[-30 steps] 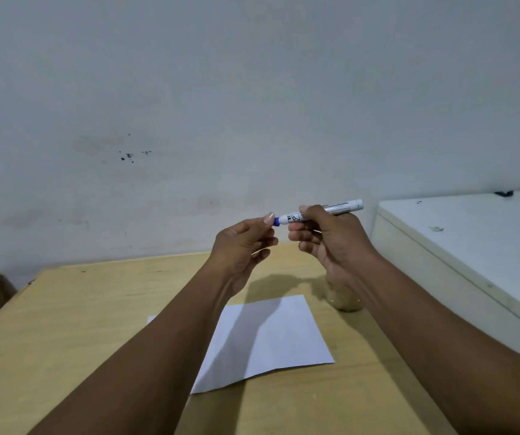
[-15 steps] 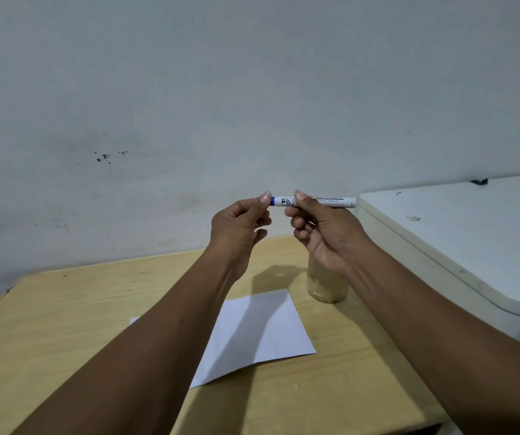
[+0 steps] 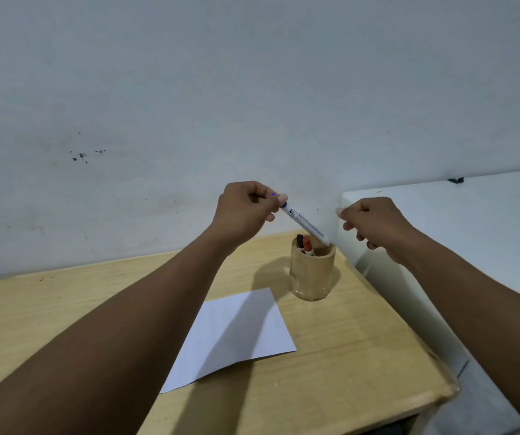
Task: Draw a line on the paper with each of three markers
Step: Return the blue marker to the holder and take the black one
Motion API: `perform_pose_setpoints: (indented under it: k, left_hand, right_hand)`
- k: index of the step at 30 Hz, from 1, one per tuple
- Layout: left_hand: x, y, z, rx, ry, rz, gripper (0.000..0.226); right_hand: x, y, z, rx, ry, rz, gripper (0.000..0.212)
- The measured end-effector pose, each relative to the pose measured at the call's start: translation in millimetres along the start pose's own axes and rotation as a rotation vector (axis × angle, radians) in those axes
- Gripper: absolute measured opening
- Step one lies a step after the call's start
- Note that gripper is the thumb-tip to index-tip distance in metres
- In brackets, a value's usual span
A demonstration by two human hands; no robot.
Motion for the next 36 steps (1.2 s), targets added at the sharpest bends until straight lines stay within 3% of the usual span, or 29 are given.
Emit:
perform_pose_setpoints:
  k: [8,14,19,24,28,32,36]
  left_hand:
    - [36.8,-3.6,-5.6,0.170,0.385,-0.215,0.018]
    - [45.9,-6.0,-16.7,0.063,0.378,-0.328,0.034]
    - [43.8,-9.4,-22.0,0.154,0.441,-0.381,0.022]
    - [34.2,-4.8,-17.3,0.198,0.387,-0.195,0.017]
    - [0.9,4.9,-3.2,0.137,0.256,-0.069,0.017]
    - [-47.4,6.5,8.0,0.050,0.132,0.007,0.016]
    - [-99.0,-6.5,-4.8,-0.117,0.000,0.022,0.017]
  right_hand:
    - [25.3,-7.5,10.3,-0.033,0.002,-0.028,0.021]
    - [30.6,-13.3,11.3,-0.014,0.073,0.005,0.018]
    - [29.2,-15.9,8.2,0.077,0.187,0.001,0.016]
    - [28.5,-26.5,-7.9,0.131,0.308,-0.048,0.014]
    - [41.4,-43.6,-33.0,0.187,0.397,-0.265,0.016]
    - [81.4,-72.7,-56.4,0.227,0.439,-0.489,0.032]
    - [141.5,-100.6,-64.4,0.427,0.698,-0.598,0.059]
Point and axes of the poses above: each hand's wrist, its own y-axis towards the middle knuckle, its own x-axis out of the palm, z = x × y, the point moved 3 cm from there along y, towards the middle knuckle, and after that the axes turned 9 degrees about z, right-handed, at the moved point
